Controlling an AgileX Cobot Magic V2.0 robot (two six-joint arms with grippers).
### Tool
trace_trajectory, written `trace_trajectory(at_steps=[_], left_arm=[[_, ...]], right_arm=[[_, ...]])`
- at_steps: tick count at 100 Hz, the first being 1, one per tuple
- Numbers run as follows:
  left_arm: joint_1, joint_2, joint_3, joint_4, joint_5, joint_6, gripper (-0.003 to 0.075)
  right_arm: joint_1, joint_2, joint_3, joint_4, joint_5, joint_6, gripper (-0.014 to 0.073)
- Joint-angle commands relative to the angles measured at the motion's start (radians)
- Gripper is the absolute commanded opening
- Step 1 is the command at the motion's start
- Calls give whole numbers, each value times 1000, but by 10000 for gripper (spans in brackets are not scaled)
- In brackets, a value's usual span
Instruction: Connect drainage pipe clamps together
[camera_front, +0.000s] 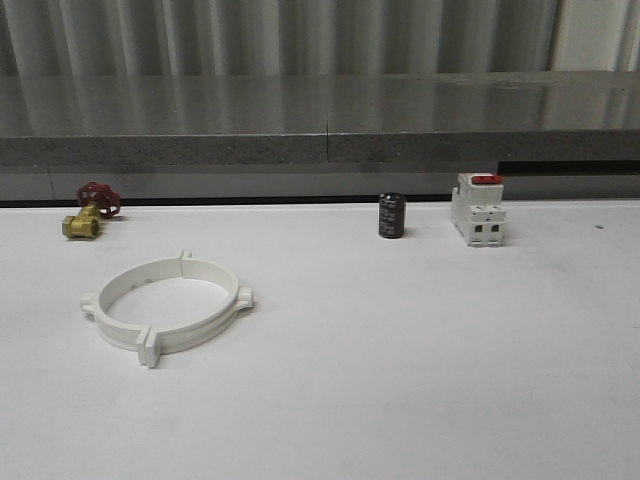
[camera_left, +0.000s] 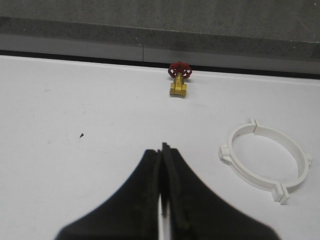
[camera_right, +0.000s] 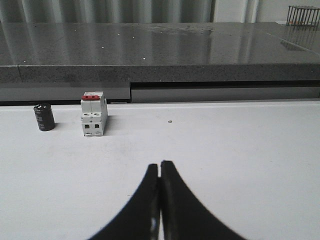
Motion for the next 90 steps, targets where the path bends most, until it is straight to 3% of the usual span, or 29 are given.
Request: trace_trajectory(at_steps=[1, 70, 84, 90], left_arm=[[-3, 7, -25, -12, -74, -1, -21], [-40, -17, -18, -10, -71, -1, -21], [-79, -32, 23, 4, -104, -1, -21], [-107, -57, 62, 56, -179, -1, -21]], right_arm=[[-4, -14, -17, -3, -70, -12, -65], [-4, -14, -17, -3, -70, -12, -65], [-4, -14, -17, -3, -70, -12, -65], [-4, -14, -17, -3, -70, -12, -65]])
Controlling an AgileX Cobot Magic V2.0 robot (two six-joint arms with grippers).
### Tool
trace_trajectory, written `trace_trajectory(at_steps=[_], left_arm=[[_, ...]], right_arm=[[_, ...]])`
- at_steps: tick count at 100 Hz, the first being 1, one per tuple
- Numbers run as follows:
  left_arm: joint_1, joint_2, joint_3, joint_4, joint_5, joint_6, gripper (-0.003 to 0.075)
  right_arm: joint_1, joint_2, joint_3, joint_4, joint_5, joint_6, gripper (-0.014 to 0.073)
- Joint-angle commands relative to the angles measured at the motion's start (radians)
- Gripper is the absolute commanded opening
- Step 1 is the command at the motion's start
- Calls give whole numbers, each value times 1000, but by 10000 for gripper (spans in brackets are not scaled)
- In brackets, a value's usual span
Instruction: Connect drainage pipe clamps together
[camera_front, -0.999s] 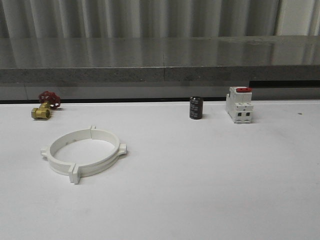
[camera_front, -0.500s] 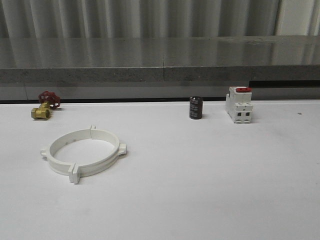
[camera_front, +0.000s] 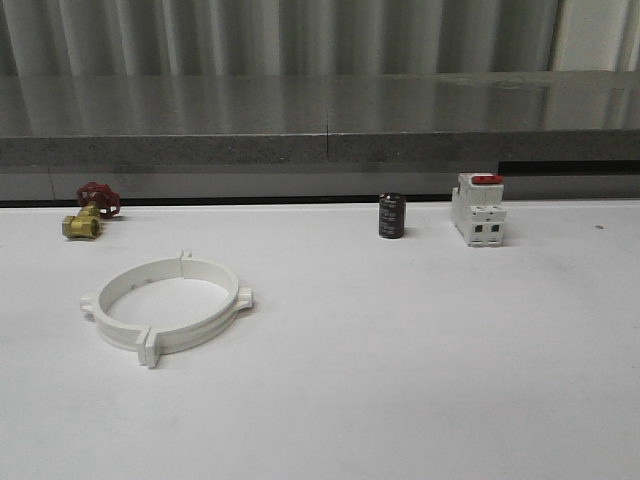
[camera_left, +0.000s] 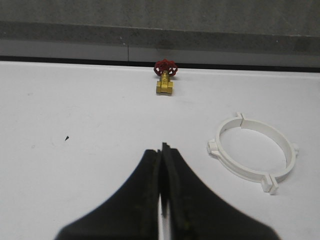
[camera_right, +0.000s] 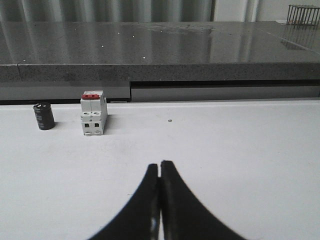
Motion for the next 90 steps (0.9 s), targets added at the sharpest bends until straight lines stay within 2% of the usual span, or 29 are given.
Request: trace_trajectory(at_steps=[1, 7, 14, 19, 50, 56, 62, 90], left_arm=[[-42, -15, 17, 49, -160, -1, -21], [-57, -37, 74, 117, -305, -1, -21], [-60, -63, 142, 120, -428, -1, -21], [-60, -87, 188, 118, -463, -15, -21], [-37, -271, 358, 106, -440, -43, -21], [-26, -282, 401, 77, -481, -43, -21], [-22, -279, 394, 67, -420, -43, -21], [-22, -279, 397, 67, -423, -43, -21]], right_arm=[[-4, -14, -17, -3, -72, -10, -65], [-4, -14, -17, -3, -72, -10, -65], [-4, -14, -17, -3, -72, -10, -65], [-4, -14, -17, -3, -72, -10, -65], [-4, -14, -17, -3, -72, -10, -65], [-4, -14, -17, -3, -72, -10, -65], [-4, -14, -17, -3, -72, -10, -65], [-4, -14, -17, -3, -72, -10, -65]])
